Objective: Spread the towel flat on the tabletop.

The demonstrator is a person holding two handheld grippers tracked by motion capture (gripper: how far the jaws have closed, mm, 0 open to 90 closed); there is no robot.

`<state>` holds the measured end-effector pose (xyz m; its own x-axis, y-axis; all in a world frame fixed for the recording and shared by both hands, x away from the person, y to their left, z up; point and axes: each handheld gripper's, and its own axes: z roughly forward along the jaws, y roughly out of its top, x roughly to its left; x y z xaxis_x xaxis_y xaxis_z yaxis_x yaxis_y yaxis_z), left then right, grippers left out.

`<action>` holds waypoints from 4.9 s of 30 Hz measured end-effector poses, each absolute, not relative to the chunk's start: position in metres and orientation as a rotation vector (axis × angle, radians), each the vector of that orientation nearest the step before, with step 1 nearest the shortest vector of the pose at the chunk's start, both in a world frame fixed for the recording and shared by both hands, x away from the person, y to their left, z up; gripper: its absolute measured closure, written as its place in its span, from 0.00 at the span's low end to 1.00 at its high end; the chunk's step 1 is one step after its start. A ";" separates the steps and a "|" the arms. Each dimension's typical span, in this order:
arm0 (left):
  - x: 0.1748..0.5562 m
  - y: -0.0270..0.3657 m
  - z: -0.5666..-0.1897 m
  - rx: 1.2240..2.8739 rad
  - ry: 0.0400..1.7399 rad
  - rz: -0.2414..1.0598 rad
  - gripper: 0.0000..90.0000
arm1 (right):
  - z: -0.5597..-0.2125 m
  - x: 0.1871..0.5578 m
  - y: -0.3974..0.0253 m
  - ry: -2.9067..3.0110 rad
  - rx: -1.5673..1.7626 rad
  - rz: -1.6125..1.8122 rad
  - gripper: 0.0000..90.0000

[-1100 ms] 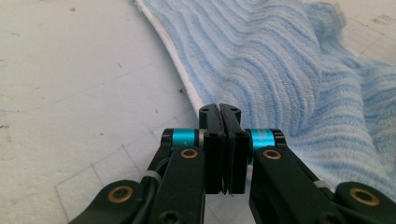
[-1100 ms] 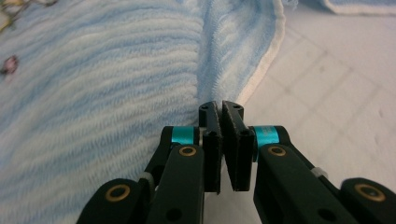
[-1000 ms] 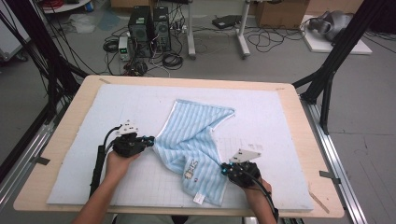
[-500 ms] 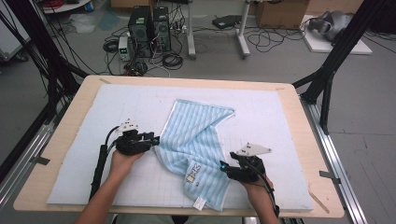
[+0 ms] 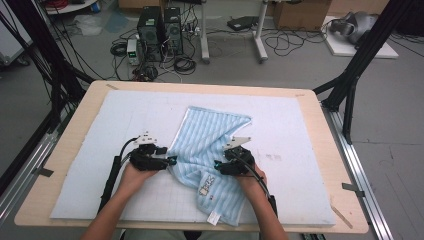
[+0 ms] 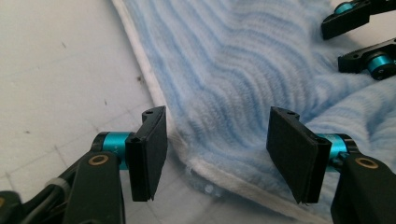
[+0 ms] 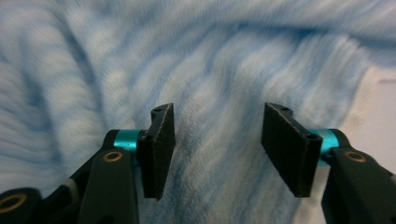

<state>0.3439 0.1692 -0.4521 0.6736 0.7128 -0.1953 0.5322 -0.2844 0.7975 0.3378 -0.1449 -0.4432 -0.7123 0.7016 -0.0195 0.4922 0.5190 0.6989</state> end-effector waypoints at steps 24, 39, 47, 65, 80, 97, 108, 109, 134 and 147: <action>0.388 0.162 -0.428 1.774 0.989 0.279 0.96 | -0.417 0.377 -0.166 2.296 1.036 1.088 0.93; 0.411 0.131 -0.433 1.727 0.942 0.345 0.95 | -0.424 0.414 -0.181 2.111 1.214 0.982 0.93; 0.408 0.136 -0.434 1.736 0.961 0.296 0.54 | -0.423 0.411 -0.184 2.134 1.232 1.019 0.82; 0.368 0.165 -0.428 1.685 0.899 0.323 0.35 | -0.409 0.337 -0.207 2.161 1.164 1.071 0.46; 0.355 0.176 -0.429 1.692 0.878 0.335 0.36 | -0.443 0.304 -0.183 2.416 1.058 0.972 0.54; 0.354 0.162 -0.439 1.772 0.853 0.299 0.41 | -0.425 0.311 -0.213 2.237 1.098 1.094 0.95; 0.349 0.154 -0.440 1.814 0.786 0.276 0.53 | -0.430 0.325 -0.225 2.110 1.202 0.867 0.95; 0.348 0.152 -0.440 1.821 0.774 0.269 0.55 | -0.432 0.327 -0.227 2.102 1.231 0.844 0.95; 0.334 0.070 -0.451 2.171 0.577 0.312 0.60 | -0.431 0.321 -0.236 2.060 1.272 0.933 0.59; 0.342 0.129 -0.441 2.088 0.633 0.178 0.96 | -0.433 0.319 -0.226 2.140 1.226 0.944 0.60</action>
